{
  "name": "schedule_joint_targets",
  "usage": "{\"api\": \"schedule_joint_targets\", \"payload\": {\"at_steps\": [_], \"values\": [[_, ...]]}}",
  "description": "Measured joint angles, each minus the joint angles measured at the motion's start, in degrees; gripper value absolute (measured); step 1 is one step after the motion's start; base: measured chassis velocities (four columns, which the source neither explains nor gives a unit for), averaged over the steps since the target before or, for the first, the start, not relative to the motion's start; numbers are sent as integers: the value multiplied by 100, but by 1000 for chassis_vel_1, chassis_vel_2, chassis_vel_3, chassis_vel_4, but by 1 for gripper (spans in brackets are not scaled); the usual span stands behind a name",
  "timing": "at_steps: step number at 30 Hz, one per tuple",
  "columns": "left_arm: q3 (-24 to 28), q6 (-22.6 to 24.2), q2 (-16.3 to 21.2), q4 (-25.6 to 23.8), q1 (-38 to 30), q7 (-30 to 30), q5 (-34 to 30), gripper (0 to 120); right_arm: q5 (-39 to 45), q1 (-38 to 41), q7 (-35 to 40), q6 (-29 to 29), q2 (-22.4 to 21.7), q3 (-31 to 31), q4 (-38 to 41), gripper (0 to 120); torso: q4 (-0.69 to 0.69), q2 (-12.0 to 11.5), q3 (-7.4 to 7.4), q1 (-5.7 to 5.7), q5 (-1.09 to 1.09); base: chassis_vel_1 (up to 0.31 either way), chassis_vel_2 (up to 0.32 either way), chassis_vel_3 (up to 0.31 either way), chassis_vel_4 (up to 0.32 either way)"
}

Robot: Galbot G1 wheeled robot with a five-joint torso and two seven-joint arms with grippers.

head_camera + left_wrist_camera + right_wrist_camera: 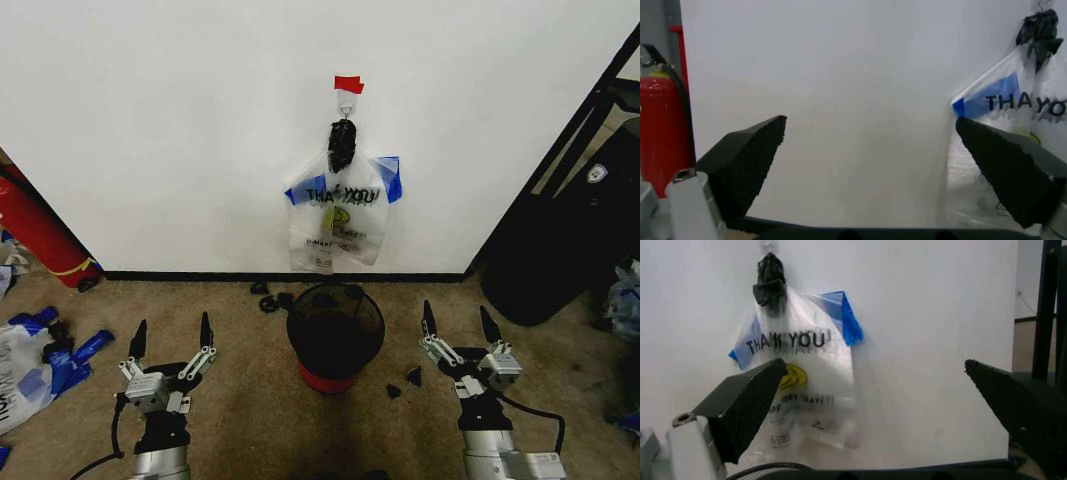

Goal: Pick up the garbage bag from the wall and place it over the trash bin.

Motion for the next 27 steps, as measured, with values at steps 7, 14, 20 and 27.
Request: {"api": "schedule_joint_targets", "payload": {"at_steps": [7, 14, 20, 27], "values": [[-6, 34, -1, -58, -15, 5, 9, 100, -18, 74, 4, 7, -14, 16, -49, 100, 0, 0, 0, 0, 0, 0, 0, 0, 0], [-21, 67, 6, -62, -21, 5, 13, 100, 240, 282, -24, -157, -114, -45, -114, 100, -1, 0, 0, 0, 0, 0, 0, 0, 0], [-40, 136, 29, -194, 22, 8, 43, 100, 778, 981, -280, -620, -403, -293, -104, 100, 1, 0, 0, 0, 1, 0, 0, 0, 0], [128, 474, 306, -200, -401, 37, -33, 100, 1691, 1627, -531, -1220, -714, -304, -38, 100, -6, 0, 0, 0, 0, 0, 0, 0, 0]]}}
